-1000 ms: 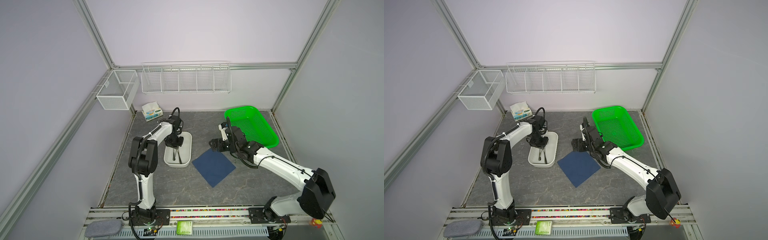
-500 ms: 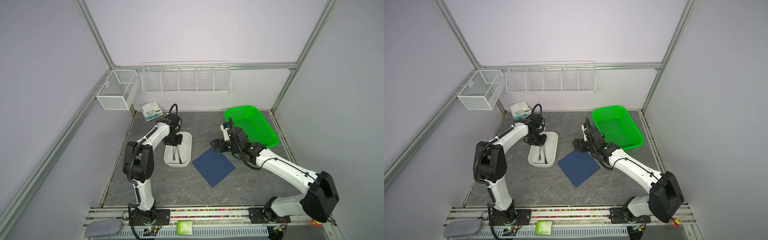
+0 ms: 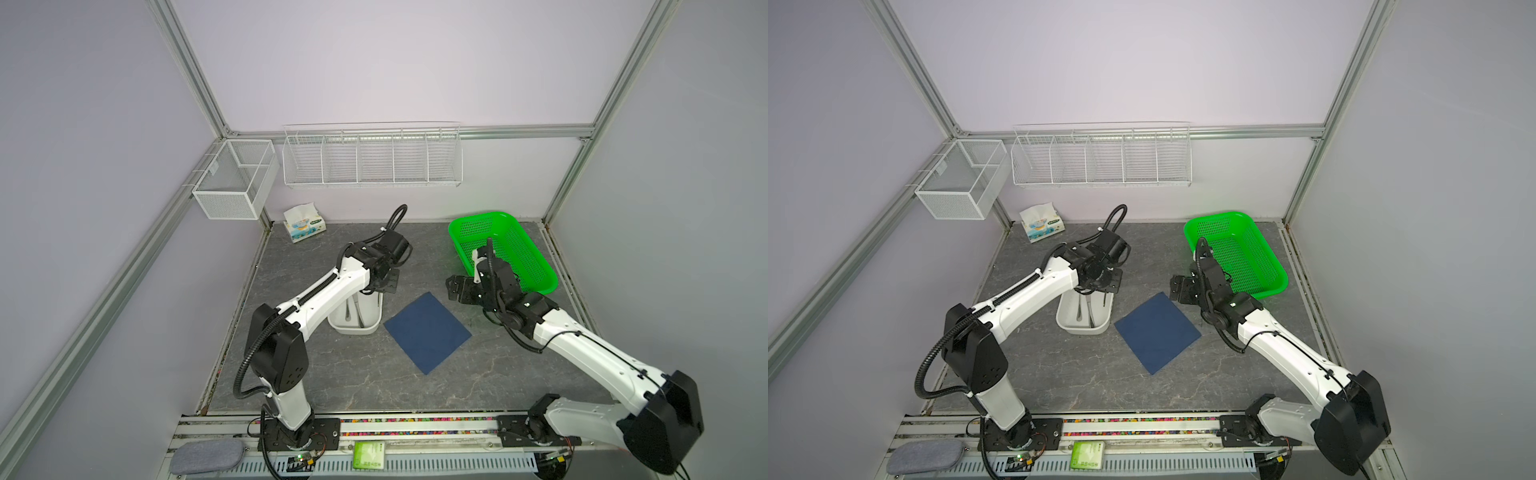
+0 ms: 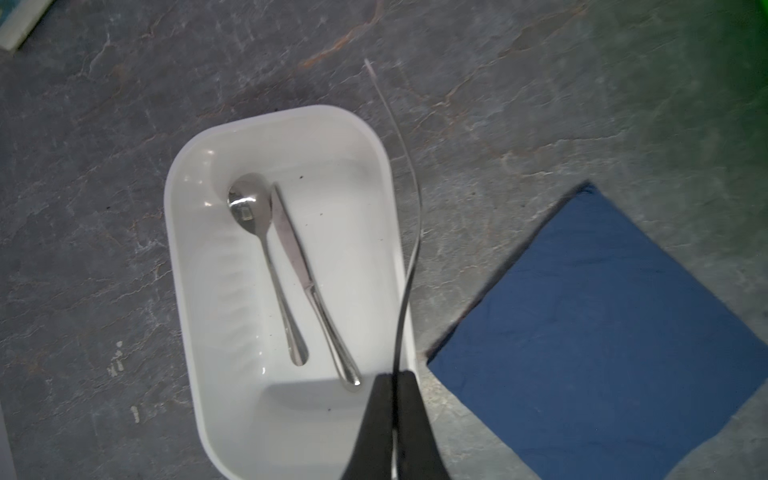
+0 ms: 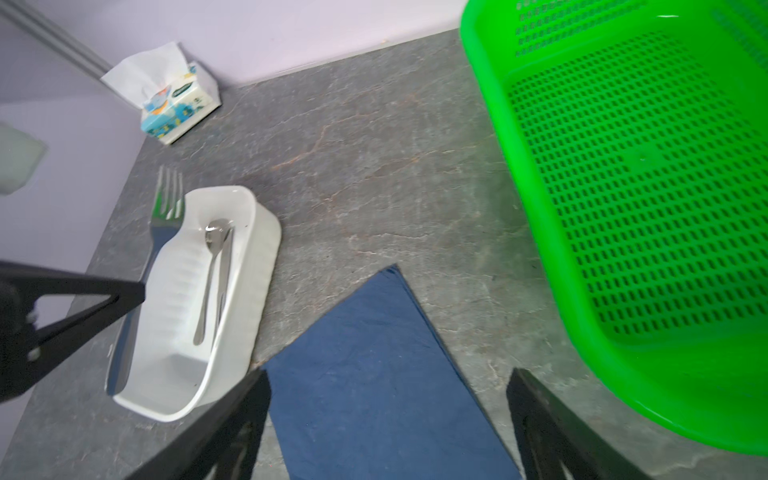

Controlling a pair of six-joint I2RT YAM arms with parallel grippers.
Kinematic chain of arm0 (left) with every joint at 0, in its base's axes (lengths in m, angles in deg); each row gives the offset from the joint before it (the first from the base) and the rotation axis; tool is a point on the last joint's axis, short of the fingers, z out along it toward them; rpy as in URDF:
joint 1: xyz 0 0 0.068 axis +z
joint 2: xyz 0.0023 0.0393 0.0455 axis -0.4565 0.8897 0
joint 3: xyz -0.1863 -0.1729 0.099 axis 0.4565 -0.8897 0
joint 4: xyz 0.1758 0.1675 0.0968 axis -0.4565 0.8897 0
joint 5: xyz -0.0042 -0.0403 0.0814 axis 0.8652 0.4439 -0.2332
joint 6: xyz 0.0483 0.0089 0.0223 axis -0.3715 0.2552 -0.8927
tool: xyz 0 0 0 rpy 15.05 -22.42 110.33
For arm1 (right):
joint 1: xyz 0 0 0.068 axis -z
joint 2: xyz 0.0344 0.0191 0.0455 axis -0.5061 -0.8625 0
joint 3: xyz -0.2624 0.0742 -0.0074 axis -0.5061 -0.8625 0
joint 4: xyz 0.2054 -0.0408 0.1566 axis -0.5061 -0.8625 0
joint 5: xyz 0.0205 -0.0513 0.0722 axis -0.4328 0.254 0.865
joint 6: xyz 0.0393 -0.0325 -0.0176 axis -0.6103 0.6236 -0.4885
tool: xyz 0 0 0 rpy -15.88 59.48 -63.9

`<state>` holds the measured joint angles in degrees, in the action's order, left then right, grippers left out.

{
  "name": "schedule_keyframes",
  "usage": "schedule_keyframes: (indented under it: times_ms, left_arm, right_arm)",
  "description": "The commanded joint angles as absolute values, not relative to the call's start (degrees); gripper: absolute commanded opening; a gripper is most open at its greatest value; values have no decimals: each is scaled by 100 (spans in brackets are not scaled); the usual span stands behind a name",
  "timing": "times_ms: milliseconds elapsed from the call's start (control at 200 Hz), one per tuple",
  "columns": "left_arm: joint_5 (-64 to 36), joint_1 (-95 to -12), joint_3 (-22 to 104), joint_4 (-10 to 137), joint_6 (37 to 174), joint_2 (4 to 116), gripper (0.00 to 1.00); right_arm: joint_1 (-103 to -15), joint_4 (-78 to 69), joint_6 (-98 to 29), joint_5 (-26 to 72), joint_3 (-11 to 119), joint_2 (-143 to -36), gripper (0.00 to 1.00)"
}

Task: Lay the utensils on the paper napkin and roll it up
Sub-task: 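Carry the fork over the blue napkin with the left gripper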

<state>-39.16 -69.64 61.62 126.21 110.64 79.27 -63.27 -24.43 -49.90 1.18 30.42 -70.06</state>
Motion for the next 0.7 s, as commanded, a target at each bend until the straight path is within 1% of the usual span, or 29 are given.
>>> schedule_keyframes:
  times_ms: [0,135,165,320,375,475,550,695]
  left_arm:
    - [-4383,-7402,6531,12967,11810,8292,0]
    - [-4362,-7787,6864,13103,12176,8763,0]
    - [-4333,-7844,6956,13160,12213,8879,0]
    - [-4239,-8042,7507,13562,12573,9604,0]
    - [-4212,-8104,7579,13553,12627,9818,0]
    - [-4454,-8219,7541,13409,12637,10080,0]
    - [-4477,-8226,7802,13728,12730,10286,0]
    - [-4523,-8261,7806,13654,12696,10381,0]
  right_arm:
    - [-5965,-2595,-5349,431,2617,-6691,92]
    - [-5468,-2704,-5440,913,2279,-6283,92]
    - [-5362,-2811,-5533,957,2208,-6193,90]
    - [-4822,-3448,-6025,1517,2071,-5804,89]
    - [-4790,-3491,-5952,1551,2031,-5714,89]
    - [-4756,-3264,-5728,1438,1830,-5626,90]
    - [-4622,-3290,-5734,1446,1864,-5672,89]
    - [-4542,-3241,-5690,1504,1989,-5802,89]
